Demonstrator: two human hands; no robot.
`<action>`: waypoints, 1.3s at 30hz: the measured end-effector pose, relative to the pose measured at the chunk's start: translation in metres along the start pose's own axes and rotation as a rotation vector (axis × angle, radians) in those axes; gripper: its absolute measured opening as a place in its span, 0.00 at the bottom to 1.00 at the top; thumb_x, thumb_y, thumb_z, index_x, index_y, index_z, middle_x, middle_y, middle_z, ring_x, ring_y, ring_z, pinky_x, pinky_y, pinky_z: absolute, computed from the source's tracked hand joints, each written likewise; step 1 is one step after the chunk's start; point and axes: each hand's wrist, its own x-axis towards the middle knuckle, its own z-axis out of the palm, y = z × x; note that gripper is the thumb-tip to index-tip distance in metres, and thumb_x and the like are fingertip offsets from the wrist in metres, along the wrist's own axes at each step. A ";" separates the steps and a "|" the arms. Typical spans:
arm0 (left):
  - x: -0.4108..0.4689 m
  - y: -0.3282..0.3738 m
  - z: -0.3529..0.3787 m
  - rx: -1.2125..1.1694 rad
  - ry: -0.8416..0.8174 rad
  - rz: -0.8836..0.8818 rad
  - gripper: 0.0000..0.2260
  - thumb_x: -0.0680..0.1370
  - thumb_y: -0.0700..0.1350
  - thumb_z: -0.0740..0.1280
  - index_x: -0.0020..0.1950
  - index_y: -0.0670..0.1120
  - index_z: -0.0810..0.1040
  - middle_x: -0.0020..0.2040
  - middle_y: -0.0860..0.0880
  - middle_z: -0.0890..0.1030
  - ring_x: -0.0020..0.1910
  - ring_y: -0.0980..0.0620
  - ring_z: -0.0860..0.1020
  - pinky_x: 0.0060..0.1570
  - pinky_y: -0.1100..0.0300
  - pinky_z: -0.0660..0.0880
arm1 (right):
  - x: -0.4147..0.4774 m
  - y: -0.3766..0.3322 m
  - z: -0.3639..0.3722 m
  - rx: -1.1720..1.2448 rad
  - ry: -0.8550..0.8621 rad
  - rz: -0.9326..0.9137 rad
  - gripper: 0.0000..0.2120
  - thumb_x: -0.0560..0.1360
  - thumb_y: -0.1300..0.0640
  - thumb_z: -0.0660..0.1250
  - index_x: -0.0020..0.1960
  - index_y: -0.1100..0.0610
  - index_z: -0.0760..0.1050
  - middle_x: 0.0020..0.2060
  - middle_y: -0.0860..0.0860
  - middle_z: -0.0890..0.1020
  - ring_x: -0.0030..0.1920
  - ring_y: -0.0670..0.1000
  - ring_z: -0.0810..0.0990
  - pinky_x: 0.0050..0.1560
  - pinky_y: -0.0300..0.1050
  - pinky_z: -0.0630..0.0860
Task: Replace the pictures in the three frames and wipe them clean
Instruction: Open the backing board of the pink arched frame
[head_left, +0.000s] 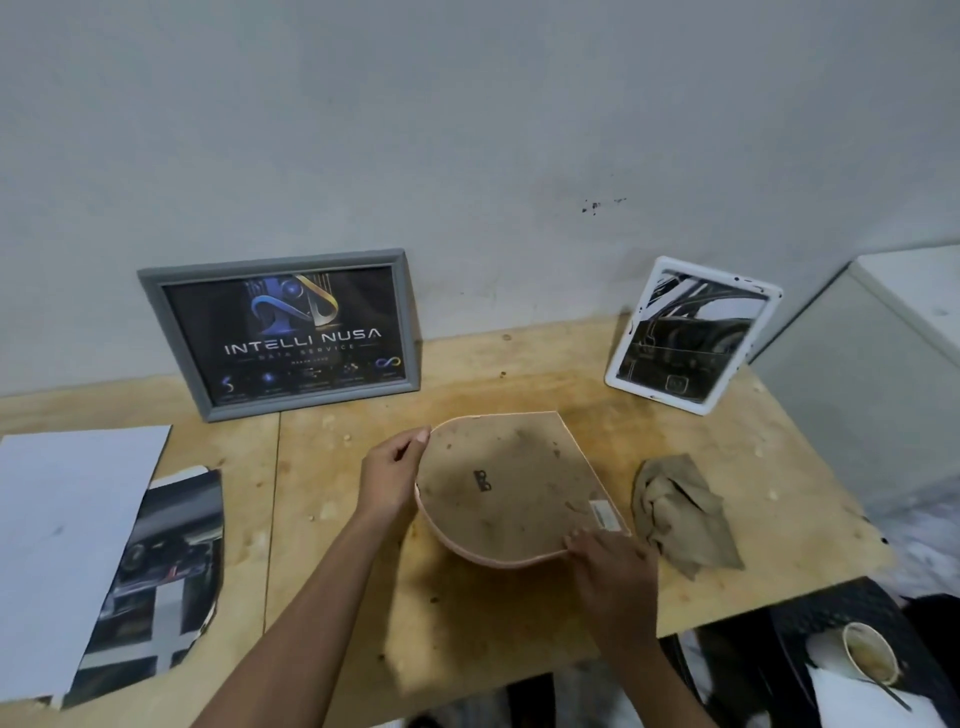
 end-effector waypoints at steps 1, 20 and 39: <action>-0.001 -0.005 0.001 0.015 0.008 -0.021 0.12 0.79 0.46 0.64 0.58 0.44 0.80 0.56 0.48 0.82 0.52 0.55 0.77 0.49 0.65 0.72 | -0.004 0.000 0.003 -0.035 -0.016 -0.034 0.13 0.69 0.52 0.59 0.39 0.52 0.82 0.36 0.46 0.84 0.37 0.50 0.81 0.42 0.41 0.66; -0.016 -0.047 0.023 0.306 0.279 -0.046 0.13 0.80 0.45 0.61 0.62 0.44 0.77 0.58 0.49 0.79 0.59 0.50 0.74 0.61 0.53 0.71 | 0.045 0.031 0.029 0.177 -0.474 -0.546 0.22 0.79 0.44 0.55 0.35 0.49 0.80 0.32 0.44 0.80 0.34 0.44 0.78 0.37 0.38 0.74; -0.112 -0.062 0.041 0.176 0.455 -0.264 0.08 0.75 0.37 0.66 0.44 0.47 0.83 0.39 0.53 0.80 0.39 0.58 0.75 0.38 0.74 0.67 | 0.144 -0.115 0.090 -0.354 -0.906 -1.240 0.33 0.58 0.37 0.74 0.58 0.47 0.69 0.54 0.48 0.71 0.55 0.52 0.70 0.51 0.52 0.69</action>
